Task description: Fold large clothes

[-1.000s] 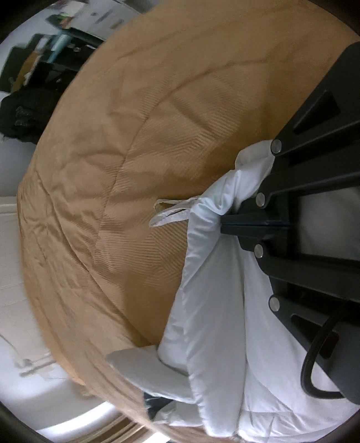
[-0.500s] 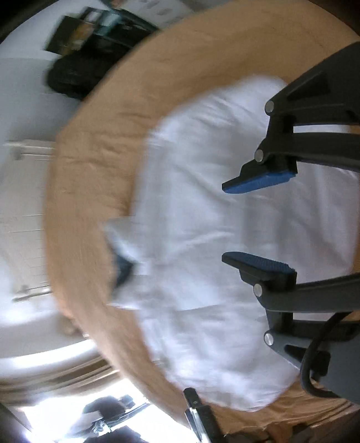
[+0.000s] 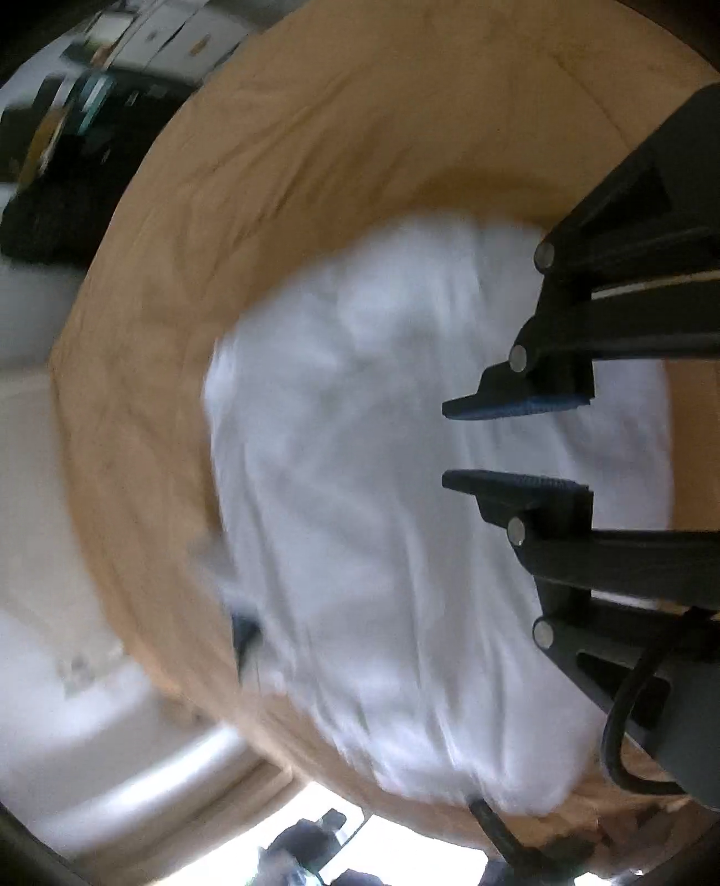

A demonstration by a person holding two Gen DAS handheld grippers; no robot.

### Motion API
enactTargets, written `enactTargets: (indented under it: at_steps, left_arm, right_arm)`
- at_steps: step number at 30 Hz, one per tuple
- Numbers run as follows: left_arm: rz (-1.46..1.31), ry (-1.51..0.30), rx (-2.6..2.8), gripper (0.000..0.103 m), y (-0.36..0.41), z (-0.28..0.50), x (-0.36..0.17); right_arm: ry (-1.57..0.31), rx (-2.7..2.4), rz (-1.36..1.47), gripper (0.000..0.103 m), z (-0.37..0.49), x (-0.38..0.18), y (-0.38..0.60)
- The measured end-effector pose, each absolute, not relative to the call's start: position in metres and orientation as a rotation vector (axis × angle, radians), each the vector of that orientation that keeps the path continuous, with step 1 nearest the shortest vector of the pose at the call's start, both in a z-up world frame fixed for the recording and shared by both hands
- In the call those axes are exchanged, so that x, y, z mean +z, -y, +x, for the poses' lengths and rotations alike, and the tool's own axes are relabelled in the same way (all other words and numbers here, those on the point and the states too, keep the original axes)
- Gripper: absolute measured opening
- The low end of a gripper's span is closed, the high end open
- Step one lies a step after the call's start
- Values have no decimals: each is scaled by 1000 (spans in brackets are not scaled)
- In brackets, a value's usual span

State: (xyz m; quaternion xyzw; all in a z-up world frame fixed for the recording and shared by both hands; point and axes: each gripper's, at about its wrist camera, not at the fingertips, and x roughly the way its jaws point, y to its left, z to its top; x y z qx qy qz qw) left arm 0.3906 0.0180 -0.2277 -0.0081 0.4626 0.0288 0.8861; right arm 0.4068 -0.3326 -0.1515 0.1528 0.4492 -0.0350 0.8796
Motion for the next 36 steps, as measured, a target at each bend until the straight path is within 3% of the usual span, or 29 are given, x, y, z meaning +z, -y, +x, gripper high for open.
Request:
enactTargets:
  at_steps: [2, 4, 9, 10, 13, 14, 20, 31, 33, 34, 36]
  left_arm:
    - [45, -996, 131, 81, -16, 395, -249]
    - [3, -1020, 211, 91, -40, 399, -263]
    - [-343, -1059, 267, 90, -114, 392, -239]
    - [-410, -1050, 246, 91, -121, 377, -228]
    - [-558, -1027, 142, 101, -127, 344, -220]
    - [-594, -1029, 124, 103, -123, 335, -222]
    - [-766, -1132, 86, 102, -107, 330, -276]
    - [-746, -1081, 36, 102, -99, 404, -292]
    - [-738, -1076, 31, 99, -98, 410, -292]
    - [-749, -1066, 28, 94, -98, 411, -290]
    - [-788, -1059, 55, 66, -102, 413, -290]
  right_arm:
    - [-963, -56, 276, 25, 408, -158, 312]
    - [-998, -97, 185, 25, 412, -176, 305]
    - [-1012, -225, 342, 25, 398, -178, 367]
    - [-1000, -218, 404, 32, 391, -170, 377]
    - [-961, -202, 536, 98, 362, -148, 393]
    - [-924, -174, 592, 99, 349, -143, 394]
    - [-957, -96, 919, 100, 331, -195, 398]
    - [-912, -9, 1153, 100, 392, -260, 391]
    - [-888, -20, 1180, 92, 393, -262, 393]
    - [-883, -30, 1176, 73, 393, -261, 394]
    - [-860, -7, 1200, 56, 391, -259, 396]
